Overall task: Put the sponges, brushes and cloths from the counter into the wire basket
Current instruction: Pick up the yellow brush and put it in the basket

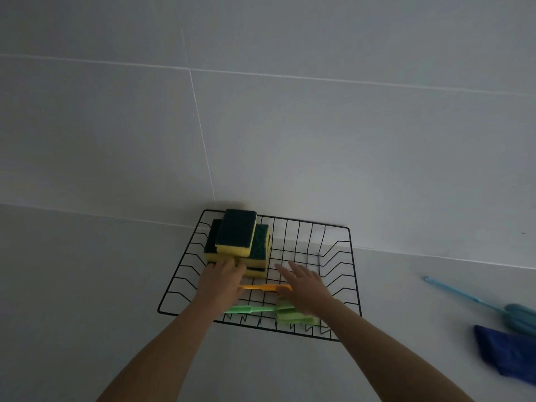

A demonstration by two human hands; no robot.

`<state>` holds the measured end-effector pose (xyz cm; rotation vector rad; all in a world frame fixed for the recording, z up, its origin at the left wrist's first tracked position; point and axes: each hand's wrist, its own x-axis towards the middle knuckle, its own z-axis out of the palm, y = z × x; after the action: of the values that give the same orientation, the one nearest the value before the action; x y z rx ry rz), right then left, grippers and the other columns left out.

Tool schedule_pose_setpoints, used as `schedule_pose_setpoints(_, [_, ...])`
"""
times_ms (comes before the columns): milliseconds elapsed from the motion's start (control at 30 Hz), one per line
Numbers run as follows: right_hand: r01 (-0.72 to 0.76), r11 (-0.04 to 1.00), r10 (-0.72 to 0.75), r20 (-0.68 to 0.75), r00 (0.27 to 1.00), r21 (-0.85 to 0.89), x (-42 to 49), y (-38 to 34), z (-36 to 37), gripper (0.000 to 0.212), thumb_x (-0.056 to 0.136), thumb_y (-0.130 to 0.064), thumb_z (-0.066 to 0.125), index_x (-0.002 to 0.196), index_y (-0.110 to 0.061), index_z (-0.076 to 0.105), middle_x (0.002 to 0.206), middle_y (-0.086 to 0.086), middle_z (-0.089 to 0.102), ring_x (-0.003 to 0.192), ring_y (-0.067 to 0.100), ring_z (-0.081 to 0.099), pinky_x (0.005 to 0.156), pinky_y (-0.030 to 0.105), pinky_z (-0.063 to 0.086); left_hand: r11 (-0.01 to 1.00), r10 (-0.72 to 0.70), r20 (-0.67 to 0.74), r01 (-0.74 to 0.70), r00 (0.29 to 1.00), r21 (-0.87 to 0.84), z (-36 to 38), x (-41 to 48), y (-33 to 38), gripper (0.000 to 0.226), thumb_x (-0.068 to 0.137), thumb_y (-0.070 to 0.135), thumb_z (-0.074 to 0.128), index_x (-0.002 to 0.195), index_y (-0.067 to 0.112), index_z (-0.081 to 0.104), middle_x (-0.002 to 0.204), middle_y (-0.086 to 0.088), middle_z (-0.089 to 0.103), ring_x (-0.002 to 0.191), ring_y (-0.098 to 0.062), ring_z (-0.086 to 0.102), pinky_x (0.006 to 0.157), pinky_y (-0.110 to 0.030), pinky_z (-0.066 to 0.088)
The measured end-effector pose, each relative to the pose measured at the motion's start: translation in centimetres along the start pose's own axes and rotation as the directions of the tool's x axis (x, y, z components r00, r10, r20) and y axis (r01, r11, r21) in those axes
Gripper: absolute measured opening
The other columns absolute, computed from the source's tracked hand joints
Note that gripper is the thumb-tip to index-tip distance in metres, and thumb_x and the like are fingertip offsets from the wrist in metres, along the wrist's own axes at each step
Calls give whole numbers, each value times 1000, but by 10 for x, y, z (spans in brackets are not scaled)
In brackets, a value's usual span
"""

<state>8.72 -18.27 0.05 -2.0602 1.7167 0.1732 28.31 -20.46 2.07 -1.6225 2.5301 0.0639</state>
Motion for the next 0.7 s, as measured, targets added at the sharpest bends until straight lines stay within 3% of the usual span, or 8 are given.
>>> schedule_pose_setpoints(67, [-1,1000,0,-37,999,-16,-13,6,-7,63,93,-54,20,146,-31,-6,158,9,-8,146,27,-8,117,46,-1,999,29,-39,-30,999,-14,-5,0,13,44,89,37,52,128,18,43,130,-6,48,119,-24,47,91,-35,43])
schedule_pose_setpoints(167, [-6,999,3,-98,995,-34,-36,15,-18,89,65,-73,-3,142,-30,-18,155,7,-21,142,24,-20,116,44,-7,996,62,-93,-67,994,-53,-14,-4,30,55,90,39,49,139,20,32,149,-8,30,137,-25,30,108,-38,33])
schedule_pose_setpoints(267, [-34,998,24,-170,985,-53,-67,33,-29,89,55,-74,-11,130,-29,-31,143,1,-34,131,18,-31,114,42,-10,986,147,-129,-156,981,-59,-24,-8,47,67,72,42,72,130,18,47,140,-16,48,126,-33,49,99,-48,42])
schedule_pose_setpoints(333, [-58,997,45,-206,977,-58,-90,47,-37,87,54,-73,-15,127,-30,-33,137,1,-37,128,19,-33,112,41,-13,988,145,-161,-151,976,-26,-36,-7,60,73,65,48,76,127,18,51,136,-18,52,122,-36,53,94,-54,44])
schedule_pose_setpoints(433, [-120,991,101,-245,964,-63,-119,76,-44,87,53,-75,-19,126,-30,-36,137,2,-38,129,21,-33,110,41,-14,978,169,-184,-188,968,-89,-46,-4,86,75,85,51,53,146,24,18,157,-9,4,145,-30,9,116,-48,12])
schedule_pose_setpoints(500, [-162,984,138,-263,955,-71,-138,97,-48,93,48,-80,-27,125,-29,-38,137,3,-38,130,22,-32,107,41,-15,978,182,-147,-194,972,-76,-53,2,104,75,90,52,42,147,27,-1,146,-3,-25,145,-26,-10,118,-43,-2])
schedule_pose_setpoints(533, [-183,981,159,-266,951,-69,-147,108,-49,96,44,-81,-30,125,-29,-39,138,3,-38,131,22,-32,107,41,-15,976,198,-145,-209,970,-68,-56,5,116,75,91,53,40,146,28,-5,141,-2,-29,145,-25,-12,118,-43,-4])
schedule_pose_setpoints(700, [-276,961,258,-273,927,-32,-191,165,-59,99,40,-81,-33,124,-29,-40,137,1,-38,142,26,-22,113,44,-10,940,280,-190,-309,941,-146,-62,28,179,75,91,47,45,147,24,1,158,-7,-8,146,-25,-8,118,-43,-3])
